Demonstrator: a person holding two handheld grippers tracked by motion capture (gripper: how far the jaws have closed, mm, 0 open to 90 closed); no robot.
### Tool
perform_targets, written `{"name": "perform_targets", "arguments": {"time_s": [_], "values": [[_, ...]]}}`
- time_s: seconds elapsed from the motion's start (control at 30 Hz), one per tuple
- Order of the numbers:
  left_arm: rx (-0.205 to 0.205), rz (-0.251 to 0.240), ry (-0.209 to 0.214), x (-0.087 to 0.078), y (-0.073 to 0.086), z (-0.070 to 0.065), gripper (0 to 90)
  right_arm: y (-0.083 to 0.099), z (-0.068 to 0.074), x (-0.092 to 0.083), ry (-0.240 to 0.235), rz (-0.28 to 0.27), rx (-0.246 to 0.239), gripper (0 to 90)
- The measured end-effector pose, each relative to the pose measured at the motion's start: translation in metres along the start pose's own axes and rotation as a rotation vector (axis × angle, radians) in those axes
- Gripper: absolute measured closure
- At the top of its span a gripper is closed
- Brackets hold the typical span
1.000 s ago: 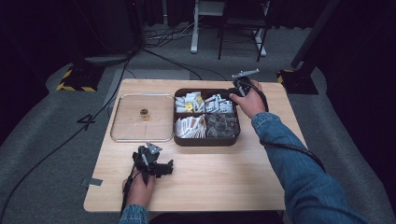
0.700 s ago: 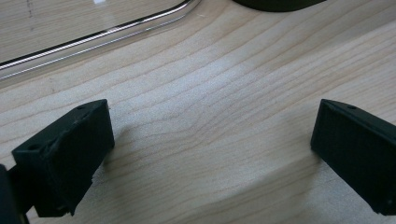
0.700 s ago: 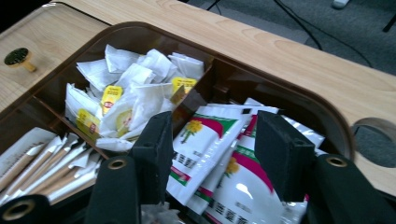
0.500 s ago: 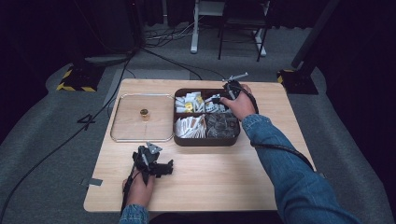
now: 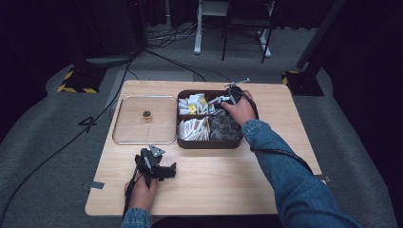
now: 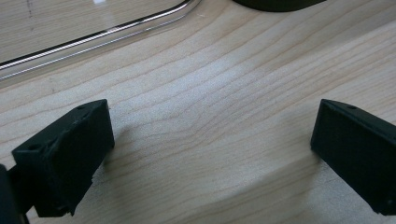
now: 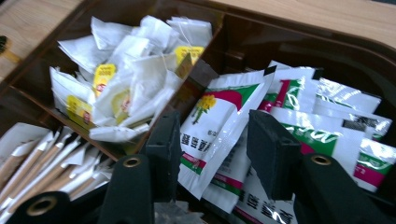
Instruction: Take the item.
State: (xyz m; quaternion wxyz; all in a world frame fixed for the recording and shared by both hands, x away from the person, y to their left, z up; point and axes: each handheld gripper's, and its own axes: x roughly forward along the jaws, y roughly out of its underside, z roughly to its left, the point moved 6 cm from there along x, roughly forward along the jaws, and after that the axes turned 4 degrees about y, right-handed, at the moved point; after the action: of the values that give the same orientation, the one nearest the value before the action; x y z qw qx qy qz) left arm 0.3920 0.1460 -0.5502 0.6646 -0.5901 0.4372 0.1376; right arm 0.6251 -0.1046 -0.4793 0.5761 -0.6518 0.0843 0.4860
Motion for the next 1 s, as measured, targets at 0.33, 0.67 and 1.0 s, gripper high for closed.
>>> {"name": "perform_targets", "arguments": {"time_s": [0.33,0.67,1.0], "values": [[0.0,-0.001,0.0,0.0,0.0,0.0,0.0,0.002,0.013,0.013,0.003,0.017,-0.045,57.8],[-0.001,0.0,0.0,0.0,0.0,0.0,0.0,0.003,0.016,0.022,0.026,0.037,-0.065,79.9],[0.002,0.001,-0.002,0.0,0.0,0.0,0.0,0.0,0.016,0.013,0.025,0.019,-0.042,89.9]]}}
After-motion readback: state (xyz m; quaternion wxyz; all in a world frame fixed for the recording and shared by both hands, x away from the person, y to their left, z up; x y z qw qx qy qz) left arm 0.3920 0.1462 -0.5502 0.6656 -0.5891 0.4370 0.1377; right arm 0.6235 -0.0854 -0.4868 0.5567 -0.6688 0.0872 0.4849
